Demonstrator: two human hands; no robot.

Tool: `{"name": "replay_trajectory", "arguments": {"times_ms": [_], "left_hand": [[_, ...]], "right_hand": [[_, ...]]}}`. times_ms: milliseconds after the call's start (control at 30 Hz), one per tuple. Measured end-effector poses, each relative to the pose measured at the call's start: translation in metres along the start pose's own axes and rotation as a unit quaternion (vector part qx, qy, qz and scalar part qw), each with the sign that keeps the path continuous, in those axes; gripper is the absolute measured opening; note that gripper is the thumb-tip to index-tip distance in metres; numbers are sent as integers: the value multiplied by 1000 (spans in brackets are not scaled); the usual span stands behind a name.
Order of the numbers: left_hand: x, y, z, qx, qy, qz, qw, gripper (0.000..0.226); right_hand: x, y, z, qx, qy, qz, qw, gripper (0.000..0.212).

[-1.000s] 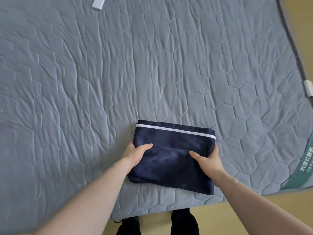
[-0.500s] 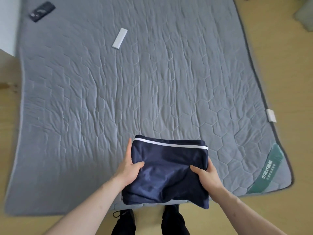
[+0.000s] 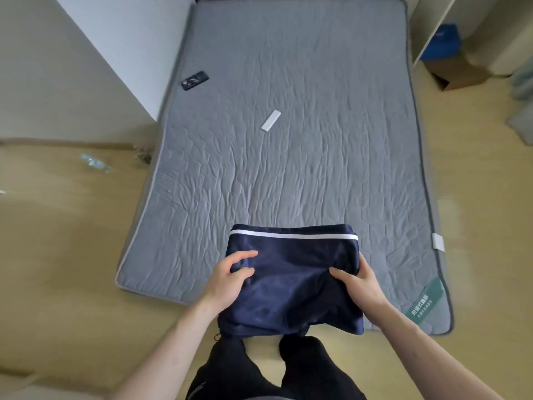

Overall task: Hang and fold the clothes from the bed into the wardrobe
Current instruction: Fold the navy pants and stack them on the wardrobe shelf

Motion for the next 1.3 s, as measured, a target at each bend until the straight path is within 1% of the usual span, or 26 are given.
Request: {"name": "replay_trajectory", "arguments": {"times_ms": [200,367,433,533,600,767,933,1033,1300], "left_hand": [[2,-62,-72,45,14,-30,998,44],[-17,-138,-115,61,25,-48,997,44],[-31,-175,-135,74,25,-58,995,50],[-58,-234,-167,109,31,-65,991,67],[-77,-274,-186,138,33,-76,987,70],[-115,-372,-232,199,33,-103,974,70],[-136,-453,-268,272,21,-116,955,69],[-144,-497,-281,318,17,-115,941,67],[-165,-616,-291,415,-4,-137,900,67]], "right_hand": [[-54,50,-50,-46,-74,-30,996,44],[-87,128,-84,-93,-123,-47,987,43],[-98,169,-98,-111,-140,-56,982,43],[-111,238,-120,-143,-160,-67,974,43],[-120,285,-135,-168,-171,-75,968,42],[-143,403,-167,-237,-199,-96,946,38],[-175,502,-192,-293,-221,-113,923,40],[-197,558,-202,-327,-230,-124,908,40],[-254,715,-209,-421,-254,-146,859,46]]}}
Point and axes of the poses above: each hand's wrist, its own z-axis towards the middle knuckle, its own y-axis out of the palm, x = y × z, the point moved 4 cm from there along z, towards the middle knuckle, and after that the axes turned 1 degree about z, right-handed, at the moved point
